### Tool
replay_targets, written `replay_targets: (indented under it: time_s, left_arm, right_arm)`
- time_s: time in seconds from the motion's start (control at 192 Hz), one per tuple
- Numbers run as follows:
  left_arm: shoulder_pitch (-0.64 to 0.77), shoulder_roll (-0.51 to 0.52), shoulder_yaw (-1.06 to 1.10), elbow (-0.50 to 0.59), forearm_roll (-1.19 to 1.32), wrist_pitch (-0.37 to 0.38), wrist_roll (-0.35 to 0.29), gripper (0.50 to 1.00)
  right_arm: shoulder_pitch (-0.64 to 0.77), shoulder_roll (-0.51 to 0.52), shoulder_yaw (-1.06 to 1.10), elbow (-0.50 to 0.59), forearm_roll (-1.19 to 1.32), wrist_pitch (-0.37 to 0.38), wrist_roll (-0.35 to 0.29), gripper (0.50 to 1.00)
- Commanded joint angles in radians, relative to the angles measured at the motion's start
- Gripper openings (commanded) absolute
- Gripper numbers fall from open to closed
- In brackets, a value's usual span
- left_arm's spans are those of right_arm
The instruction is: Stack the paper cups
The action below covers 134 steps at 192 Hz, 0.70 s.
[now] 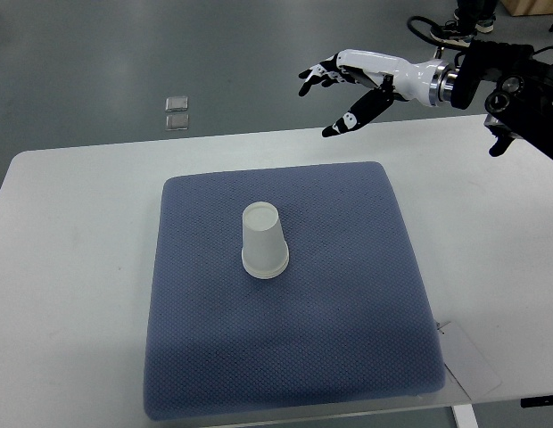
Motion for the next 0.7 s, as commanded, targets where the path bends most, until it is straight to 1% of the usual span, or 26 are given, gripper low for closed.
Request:
replay_targets:
  time_s: [0.0, 0.068, 0.146, 0.245, 0.396, 0.578, 0.692]
  left_arm:
    - [0.000, 0.000, 0.000, 0.000, 0.000, 0.000, 0.000, 1.000]
    - [0.000, 0.000, 0.000, 0.000, 0.000, 0.000, 0.000, 1.000]
    - [0.000, 0.000, 0.000, 0.000, 0.000, 0.000, 0.000, 1.000]
    - [0.000, 0.000, 0.000, 0.000, 0.000, 0.000, 0.000, 1.000]
    - [0.000, 0.000, 0.000, 0.000, 0.000, 0.000, 0.000, 1.000]
    - [0.000, 0.000, 0.000, 0.000, 0.000, 0.000, 0.000, 1.000]
    - [0.000, 0.000, 0.000, 0.000, 0.000, 0.000, 0.000, 1.000]
  right_arm:
    - [-0.043, 0.001, 0.005, -0.096, 0.140, -0.067, 0.000, 0.909]
    - [-0.075, 0.001, 0.005, -0.159, 0.249, -0.117, 0.000, 0.909]
    - [-0.110, 0.003, 0.005, -0.182, 0.347, -0.167, 0.000, 0.909]
    - [-0.162, 0.001, 0.005, -0.182, 0.459, -0.218, -0.001, 0.909]
    - [-0.208, 0.007, 0.003, -0.182, 0.576, -0.272, 0.000, 0.907]
    - [-0.231, 0.015, 0.006, -0.181, 0.666, -0.403, 0.000, 0.907]
    - [-0.233, 0.023, 0.003, -0.175, 0.712, -0.417, 0.003, 0.907]
